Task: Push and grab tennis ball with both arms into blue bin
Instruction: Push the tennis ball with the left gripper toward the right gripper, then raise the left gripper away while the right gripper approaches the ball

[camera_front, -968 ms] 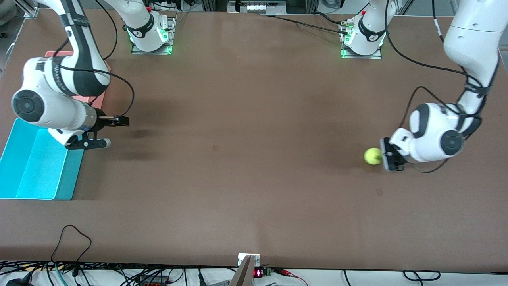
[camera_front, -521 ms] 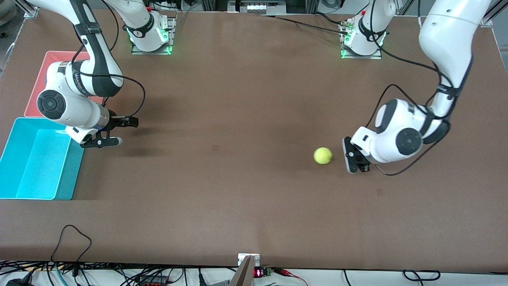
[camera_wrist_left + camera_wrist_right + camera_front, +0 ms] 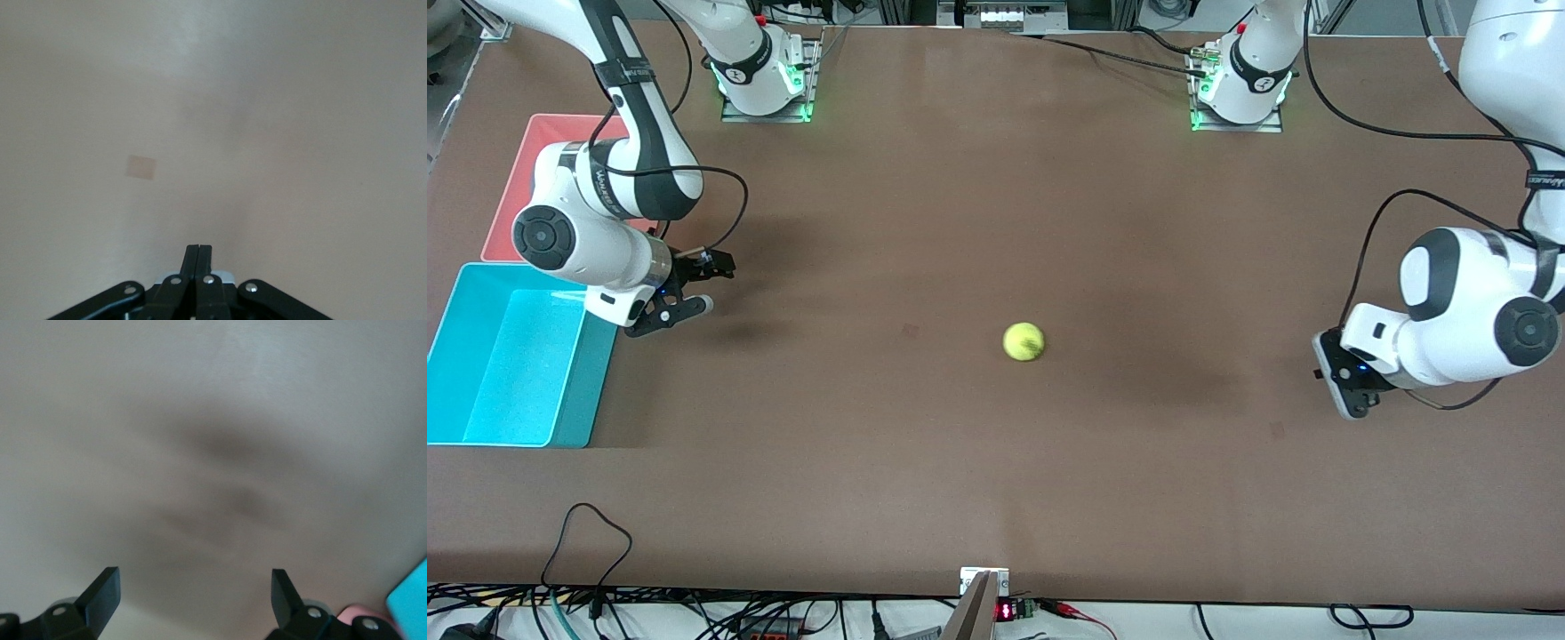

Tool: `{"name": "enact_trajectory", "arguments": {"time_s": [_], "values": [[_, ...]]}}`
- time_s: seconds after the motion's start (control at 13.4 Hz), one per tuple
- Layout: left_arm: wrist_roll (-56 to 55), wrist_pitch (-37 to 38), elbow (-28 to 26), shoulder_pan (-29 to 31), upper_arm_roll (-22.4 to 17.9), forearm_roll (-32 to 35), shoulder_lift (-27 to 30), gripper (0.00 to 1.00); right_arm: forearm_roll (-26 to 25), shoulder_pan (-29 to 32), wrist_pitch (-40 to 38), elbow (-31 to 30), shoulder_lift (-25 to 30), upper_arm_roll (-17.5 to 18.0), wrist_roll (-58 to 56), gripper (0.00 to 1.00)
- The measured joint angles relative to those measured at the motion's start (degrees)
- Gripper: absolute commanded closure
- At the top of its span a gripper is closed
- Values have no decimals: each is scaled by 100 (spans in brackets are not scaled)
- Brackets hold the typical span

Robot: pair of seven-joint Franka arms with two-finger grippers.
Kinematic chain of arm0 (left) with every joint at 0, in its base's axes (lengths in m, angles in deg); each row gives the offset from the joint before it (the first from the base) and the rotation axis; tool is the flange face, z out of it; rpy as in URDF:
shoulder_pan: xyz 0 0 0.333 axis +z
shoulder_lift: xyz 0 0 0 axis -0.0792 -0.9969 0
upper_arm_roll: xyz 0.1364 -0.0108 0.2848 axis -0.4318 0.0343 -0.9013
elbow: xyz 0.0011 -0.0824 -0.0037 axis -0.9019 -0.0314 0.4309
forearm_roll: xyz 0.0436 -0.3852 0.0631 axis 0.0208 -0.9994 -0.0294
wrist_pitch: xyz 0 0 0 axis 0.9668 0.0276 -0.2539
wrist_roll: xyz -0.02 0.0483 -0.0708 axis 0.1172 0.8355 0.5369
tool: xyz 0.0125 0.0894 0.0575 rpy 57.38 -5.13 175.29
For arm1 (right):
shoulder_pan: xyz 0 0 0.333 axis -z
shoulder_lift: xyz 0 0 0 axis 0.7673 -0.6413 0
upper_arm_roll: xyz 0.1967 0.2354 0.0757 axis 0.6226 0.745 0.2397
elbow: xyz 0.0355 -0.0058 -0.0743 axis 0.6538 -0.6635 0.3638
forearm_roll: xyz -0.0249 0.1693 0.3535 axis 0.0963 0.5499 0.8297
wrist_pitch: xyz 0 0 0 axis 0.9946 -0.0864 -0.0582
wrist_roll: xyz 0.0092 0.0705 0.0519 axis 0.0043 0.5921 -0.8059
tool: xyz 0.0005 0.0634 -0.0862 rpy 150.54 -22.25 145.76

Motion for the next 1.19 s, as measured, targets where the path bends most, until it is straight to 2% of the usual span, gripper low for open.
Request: {"name": "enact_trajectory", "arguments": {"time_s": [0.3,0.52,0.74,0.89,0.97,1.04,1.12,1.19], "values": [[-598,655,675,-98,119,0,95,100,0,236,17,-16,-141,-3,-2174,0],[-1027,1218,1036,-259,220,0,154,100,0,341,30,-33,-208,-5,-3288,0],[-1587,1594,1267,-736,135,0,256,99,27,344,183,-259,-210,-3,-3371,0],[-2246,1657,1330,-1370,-369,-1,433,90,56,361,294,-450,-186,-4,-2916,0],[-2730,1669,1347,-1624,-609,-6,532,76,59,365,339,-512,-163,-4,-2670,0],[-3358,1684,1353,-1766,-746,-8,636,48,67,367,375,-546,-141,-3,-2389,0],[-4068,1695,1356,-1828,-810,-8,742,0,75,366,392,-550,-121,2,-2015,0],[-4750,1719,1357,-1850,-855,-8,846,0,77,366,393,-551,-89,18,-1600,0]]}}
